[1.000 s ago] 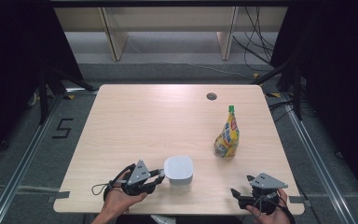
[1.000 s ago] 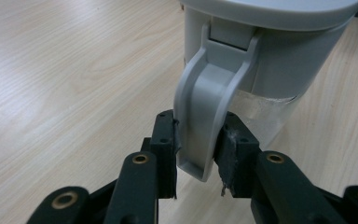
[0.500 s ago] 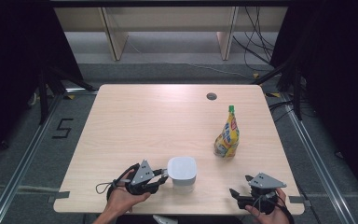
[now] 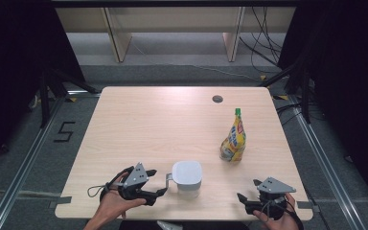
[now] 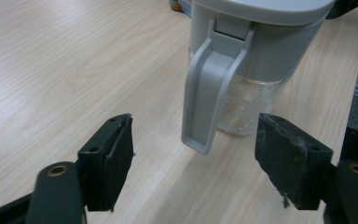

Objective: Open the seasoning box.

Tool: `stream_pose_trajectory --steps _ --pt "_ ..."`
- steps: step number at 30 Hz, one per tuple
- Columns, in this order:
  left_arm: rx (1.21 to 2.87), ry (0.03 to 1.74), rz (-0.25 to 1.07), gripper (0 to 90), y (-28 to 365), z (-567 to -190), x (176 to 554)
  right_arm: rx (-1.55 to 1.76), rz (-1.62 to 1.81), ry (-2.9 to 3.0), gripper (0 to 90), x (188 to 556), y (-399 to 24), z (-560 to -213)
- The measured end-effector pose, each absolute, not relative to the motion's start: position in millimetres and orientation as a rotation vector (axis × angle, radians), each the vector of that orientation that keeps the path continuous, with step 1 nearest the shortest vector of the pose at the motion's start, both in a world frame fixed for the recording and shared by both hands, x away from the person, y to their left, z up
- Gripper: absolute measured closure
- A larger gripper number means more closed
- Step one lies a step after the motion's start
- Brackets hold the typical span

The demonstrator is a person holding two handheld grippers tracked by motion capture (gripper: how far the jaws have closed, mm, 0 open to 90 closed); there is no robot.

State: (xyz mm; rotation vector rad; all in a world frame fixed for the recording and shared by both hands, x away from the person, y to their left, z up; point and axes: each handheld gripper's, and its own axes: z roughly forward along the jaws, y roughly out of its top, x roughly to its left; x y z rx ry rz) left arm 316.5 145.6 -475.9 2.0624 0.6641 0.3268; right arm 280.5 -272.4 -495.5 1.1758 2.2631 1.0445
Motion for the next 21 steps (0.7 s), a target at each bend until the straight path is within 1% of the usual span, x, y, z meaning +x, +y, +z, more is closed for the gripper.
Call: stream_pose_trajectory --steps 1,5,6,7,9,10,11,13,17,19,21 --pt "2.050 0.643 0.323 27.8 146.3 -474.5 317.4 1.176 1.063 2.274 23.3 280.7 -272.7 -495.8" --pt "2.015 0.665 0.339 29.8 147.2 -466.0 315.1 1.167 1.060 2.291 23.6 282.0 -275.2 -495.8" --pt "2.019 0.656 0.340 31.6 148.4 -464.4 315.6 1.156 1.056 2.259 23.7 282.1 -275.3 -496.4" --pt "1.996 0.673 0.332 35.6 148.3 -463.2 314.7 1.162 1.056 2.254 24.2 281.8 -275.2 -496.4" --pt "1.979 0.672 0.338 37.2 150.0 -460.5 314.7 1.155 1.055 2.250 24.3 281.8 -275.4 -496.3" --pt "1.955 0.690 0.318 41.0 150.0 -460.2 313.7 1.175 1.061 2.258 24.4 280.9 -274.8 -495.9" --pt "1.948 0.665 0.354 45.0 151.5 -458.4 314.1 1.171 1.056 2.256 24.6 280.9 -274.8 -495.8" --pt "1.921 0.680 0.383 57.9 153.0 -455.0 312.6 1.192 1.056 2.252 25.0 279.5 -273.7 -495.0" --pt "1.858 0.674 0.407 73.6 156.0 -446.9 313.7 1.164 1.072 2.246 25.6 279.9 -272.5 -493.8" --pt "1.843 0.670 0.415 79.5 155.7 -443.5 313.9 1.152 1.077 2.251 26.7 280.6 -272.1 -494.3" --pt "1.826 0.655 0.381 81.5 153.5 -442.1 313.9 1.153 1.105 2.293 26.7 282.0 -272.4 -494.4"
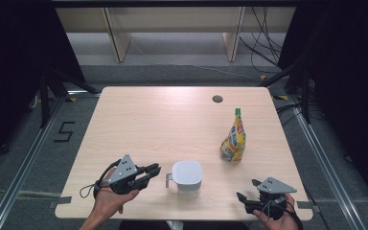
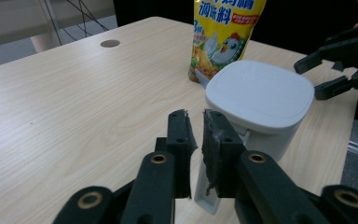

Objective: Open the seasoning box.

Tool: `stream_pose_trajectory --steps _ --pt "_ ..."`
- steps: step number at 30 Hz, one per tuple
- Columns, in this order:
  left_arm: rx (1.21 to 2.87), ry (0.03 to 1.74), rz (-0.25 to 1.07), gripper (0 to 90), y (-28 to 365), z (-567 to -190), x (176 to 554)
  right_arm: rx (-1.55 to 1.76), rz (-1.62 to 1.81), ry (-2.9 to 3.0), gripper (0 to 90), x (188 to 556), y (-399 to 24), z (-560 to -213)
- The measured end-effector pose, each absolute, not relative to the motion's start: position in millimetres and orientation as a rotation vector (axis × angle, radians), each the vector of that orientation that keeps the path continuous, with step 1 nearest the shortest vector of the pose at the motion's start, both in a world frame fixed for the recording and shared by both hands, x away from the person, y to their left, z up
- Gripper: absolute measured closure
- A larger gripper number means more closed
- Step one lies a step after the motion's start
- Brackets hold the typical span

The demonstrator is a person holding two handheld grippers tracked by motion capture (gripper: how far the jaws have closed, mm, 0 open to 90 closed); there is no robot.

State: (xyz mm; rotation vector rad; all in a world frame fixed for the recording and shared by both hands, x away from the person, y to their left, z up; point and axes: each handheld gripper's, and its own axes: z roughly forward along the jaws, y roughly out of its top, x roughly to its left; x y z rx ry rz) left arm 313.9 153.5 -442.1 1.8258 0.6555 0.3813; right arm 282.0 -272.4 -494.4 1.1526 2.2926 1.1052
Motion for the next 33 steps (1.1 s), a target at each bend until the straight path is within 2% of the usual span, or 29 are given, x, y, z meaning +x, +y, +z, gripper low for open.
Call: stream_pose_trajectory --steps 6,9,14,20,22,30,33 --pt "1.814 0.628 0.354 84.0 145.3 -433.4 311.3 1.158 1.133 2.260 21.2 282.1 -270.5 -494.3" --pt "1.827 0.621 0.347 86.3 143.1 -430.7 311.4 1.145 1.133 2.266 25.0 282.5 -269.7 -494.3" --pt "1.838 0.621 0.326 88.3 137.5 -430.4 314.2 1.145 1.129 2.240 23.9 281.5 -264.1 -493.9" --pt "1.861 0.584 0.319 89.0 127.7 -430.6 318.4 1.106 1.142 2.267 32.5 281.8 -260.0 -492.9" --pt "1.869 0.587 0.313 89.1 123.5 -432.9 320.9 1.084 1.148 2.251 40.0 281.0 -259.0 -491.4" --pt "1.889 0.574 0.315 89.0 115.7 -440.1 323.9 1.073 1.175 2.242 48.1 280.4 -258.3 -489.3" --pt "1.890 0.583 0.327 89.0 114.8 -439.9 322.9 1.038 1.213 2.230 55.9 280.8 -256.1 -488.3"
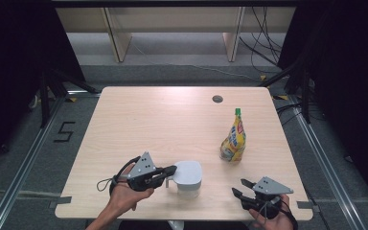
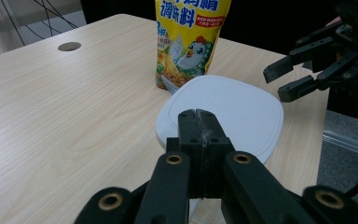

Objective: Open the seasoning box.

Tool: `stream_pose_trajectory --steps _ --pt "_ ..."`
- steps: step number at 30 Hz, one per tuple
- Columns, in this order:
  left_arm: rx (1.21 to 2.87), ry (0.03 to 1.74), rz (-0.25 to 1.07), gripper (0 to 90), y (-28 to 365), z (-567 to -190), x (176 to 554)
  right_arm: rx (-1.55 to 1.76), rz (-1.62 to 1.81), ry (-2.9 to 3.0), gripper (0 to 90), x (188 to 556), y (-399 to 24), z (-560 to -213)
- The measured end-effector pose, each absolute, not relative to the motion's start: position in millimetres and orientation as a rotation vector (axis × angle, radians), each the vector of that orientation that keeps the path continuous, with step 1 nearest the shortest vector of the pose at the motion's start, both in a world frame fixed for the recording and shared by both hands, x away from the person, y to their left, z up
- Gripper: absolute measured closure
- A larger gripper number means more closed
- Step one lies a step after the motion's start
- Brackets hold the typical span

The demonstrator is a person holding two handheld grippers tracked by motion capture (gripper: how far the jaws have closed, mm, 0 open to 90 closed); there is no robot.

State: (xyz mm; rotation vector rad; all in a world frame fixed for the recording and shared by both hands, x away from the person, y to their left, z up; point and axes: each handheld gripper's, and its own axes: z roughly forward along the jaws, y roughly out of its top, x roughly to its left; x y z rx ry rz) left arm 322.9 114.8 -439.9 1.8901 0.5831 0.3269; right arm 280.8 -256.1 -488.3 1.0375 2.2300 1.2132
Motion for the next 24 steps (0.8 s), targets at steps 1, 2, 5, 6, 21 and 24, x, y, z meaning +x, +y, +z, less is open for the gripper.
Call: stream_pose_trajectory --steps 1,2,5,6,21,24 --pt "1.877 0.584 0.321 89.0 115.0 -441.1 322.9 1.051 1.215 2.217 57.6 279.0 -254.6 -486.9" --pt "1.877 0.583 0.322 89.0 115.6 -441.3 322.9 1.039 1.219 2.229 60.1 278.9 -254.1 -485.6" --pt "1.875 0.592 0.324 89.0 117.5 -442.1 322.0 1.045 1.260 2.204 66.4 276.1 -250.6 -482.1" --pt "1.870 0.602 0.322 89.0 117.7 -442.3 321.5 1.023 1.281 2.195 67.5 276.3 -248.8 -481.8" --pt "1.857 0.582 0.331 89.0 120.8 -444.6 320.0 0.858 1.472 2.235 86.8 284.0 -217.4 -468.7" --pt "1.861 0.580 0.338 89.0 121.5 -444.8 319.6 0.813 1.460 2.238 87.7 287.6 -211.3 -467.9"
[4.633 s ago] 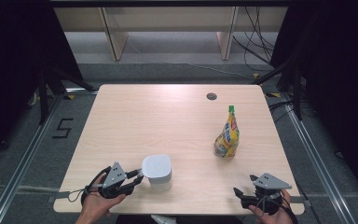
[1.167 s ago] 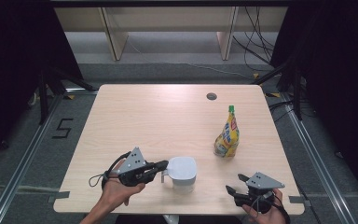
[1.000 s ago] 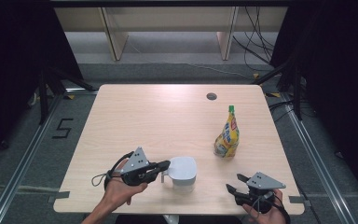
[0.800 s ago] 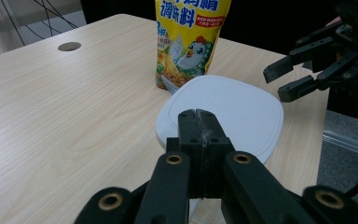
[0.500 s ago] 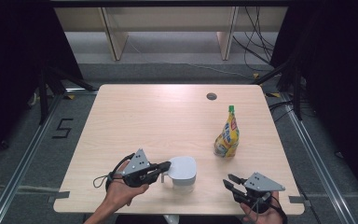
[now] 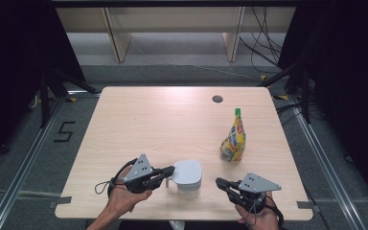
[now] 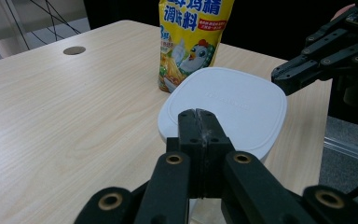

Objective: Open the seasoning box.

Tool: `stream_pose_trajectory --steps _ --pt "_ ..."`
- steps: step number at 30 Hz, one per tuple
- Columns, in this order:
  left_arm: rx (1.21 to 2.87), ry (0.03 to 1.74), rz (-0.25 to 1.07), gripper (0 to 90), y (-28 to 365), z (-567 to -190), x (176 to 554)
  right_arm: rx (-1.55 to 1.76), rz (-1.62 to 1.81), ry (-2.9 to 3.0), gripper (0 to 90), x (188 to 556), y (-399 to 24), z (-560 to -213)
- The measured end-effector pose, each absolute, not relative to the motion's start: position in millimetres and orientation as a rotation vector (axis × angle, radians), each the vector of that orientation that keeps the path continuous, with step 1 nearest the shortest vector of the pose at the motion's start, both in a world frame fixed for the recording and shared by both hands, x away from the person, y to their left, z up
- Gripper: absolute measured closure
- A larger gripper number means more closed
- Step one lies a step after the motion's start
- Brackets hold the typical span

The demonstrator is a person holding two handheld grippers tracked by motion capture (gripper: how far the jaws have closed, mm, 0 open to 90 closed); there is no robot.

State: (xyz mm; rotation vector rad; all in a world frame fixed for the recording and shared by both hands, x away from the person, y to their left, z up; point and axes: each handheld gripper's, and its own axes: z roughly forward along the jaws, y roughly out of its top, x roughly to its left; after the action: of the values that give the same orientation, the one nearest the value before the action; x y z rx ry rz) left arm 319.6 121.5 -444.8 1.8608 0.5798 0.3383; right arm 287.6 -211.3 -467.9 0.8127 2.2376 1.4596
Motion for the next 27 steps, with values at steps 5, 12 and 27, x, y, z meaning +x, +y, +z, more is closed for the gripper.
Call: stream_pose_trajectory --steps 5,12,27 --pt "1.860 0.584 0.329 89.0 123.3 -445.0 321.1 0.793 1.482 2.245 89.3 290.8 -203.6 -465.9" --pt "1.856 0.587 0.331 89.1 123.7 -445.6 320.0 0.751 1.496 2.268 90.0 293.4 -190.3 -459.5" --pt "1.852 0.587 0.331 89.1 124.7 -446.4 319.7 0.680 1.466 2.288 90.0 297.2 -175.5 -453.7"
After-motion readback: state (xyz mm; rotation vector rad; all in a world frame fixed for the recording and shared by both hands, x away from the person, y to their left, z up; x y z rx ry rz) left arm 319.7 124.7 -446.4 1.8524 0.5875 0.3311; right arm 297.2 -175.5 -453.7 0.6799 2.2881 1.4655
